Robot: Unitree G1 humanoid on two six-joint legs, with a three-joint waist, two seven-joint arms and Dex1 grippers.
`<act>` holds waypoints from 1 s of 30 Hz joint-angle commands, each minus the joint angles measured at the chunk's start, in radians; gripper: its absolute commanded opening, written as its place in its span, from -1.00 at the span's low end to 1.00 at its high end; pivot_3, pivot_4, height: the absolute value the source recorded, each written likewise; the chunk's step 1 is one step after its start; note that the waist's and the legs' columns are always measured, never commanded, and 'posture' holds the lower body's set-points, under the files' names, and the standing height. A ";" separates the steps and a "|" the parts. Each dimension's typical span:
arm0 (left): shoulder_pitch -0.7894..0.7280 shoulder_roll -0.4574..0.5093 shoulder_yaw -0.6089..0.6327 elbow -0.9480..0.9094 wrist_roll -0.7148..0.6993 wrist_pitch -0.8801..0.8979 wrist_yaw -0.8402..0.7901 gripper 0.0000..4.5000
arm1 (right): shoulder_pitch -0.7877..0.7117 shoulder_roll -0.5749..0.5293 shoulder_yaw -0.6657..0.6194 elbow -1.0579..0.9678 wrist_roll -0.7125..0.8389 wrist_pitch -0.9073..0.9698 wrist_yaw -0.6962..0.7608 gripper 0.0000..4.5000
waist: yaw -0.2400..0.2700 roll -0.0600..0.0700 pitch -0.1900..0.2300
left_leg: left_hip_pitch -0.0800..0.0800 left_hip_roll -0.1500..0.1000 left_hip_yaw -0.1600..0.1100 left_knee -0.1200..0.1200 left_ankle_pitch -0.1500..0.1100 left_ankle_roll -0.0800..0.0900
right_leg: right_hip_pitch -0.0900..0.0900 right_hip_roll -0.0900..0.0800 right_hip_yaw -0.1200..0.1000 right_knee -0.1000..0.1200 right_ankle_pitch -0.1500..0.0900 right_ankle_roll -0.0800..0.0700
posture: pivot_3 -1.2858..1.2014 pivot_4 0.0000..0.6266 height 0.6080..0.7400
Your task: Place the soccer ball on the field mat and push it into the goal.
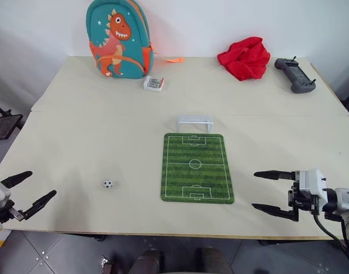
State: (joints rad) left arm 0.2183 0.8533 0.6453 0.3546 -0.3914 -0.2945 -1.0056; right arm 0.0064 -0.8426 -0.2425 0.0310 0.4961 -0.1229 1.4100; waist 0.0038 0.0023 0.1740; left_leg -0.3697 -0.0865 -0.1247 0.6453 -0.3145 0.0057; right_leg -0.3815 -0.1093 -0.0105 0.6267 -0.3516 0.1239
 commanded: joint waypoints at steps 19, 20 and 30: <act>-0.113 0.009 -0.150 -0.101 -0.171 0.270 -0.268 0.99 | -0.092 0.180 0.047 -0.201 0.183 -0.048 0.100 1.00 | 0.020 0.000 0.000 | 0.002 0.003 -0.001 0.002 -0.003 -0.001 | 0.003 0.002 -0.001 0.000 0.000 0.000 | 0.03 -0.52 1.00; -0.141 -0.001 -0.177 -0.118 -0.164 0.277 -0.266 0.99 | -0.103 0.170 0.044 -0.174 0.171 -0.058 0.112 1.00 | 0.018 0.000 0.000 | 0.002 0.003 -0.001 0.002 -0.003 -0.001 | 0.002 0.002 -0.001 0.001 0.000 0.000 | 0.03 -0.52 1.00; -0.352 -0.087 -0.391 -0.025 -0.034 0.242 -0.260 0.99 | -0.086 0.160 0.046 -0.145 0.142 -0.094 0.096 1.00 | -0.001 0.000 0.000 | 0.002 0.006 0.000 0.002 -0.004 -0.003 | 0.000 0.007 -0.001 0.003 0.000 0.000 | 0.03 -0.52 1.00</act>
State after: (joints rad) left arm -0.1301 0.7757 0.2702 0.3035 -0.4489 -0.0240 -1.2603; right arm -0.0922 -0.6811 -0.1794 -0.0792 0.6345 -0.1990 1.5068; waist 0.0028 0.0028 0.1739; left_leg -0.3682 -0.0806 -0.1251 0.6481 -0.3188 0.0027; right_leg -0.3816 -0.1021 -0.0115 0.6294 -0.3513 0.1243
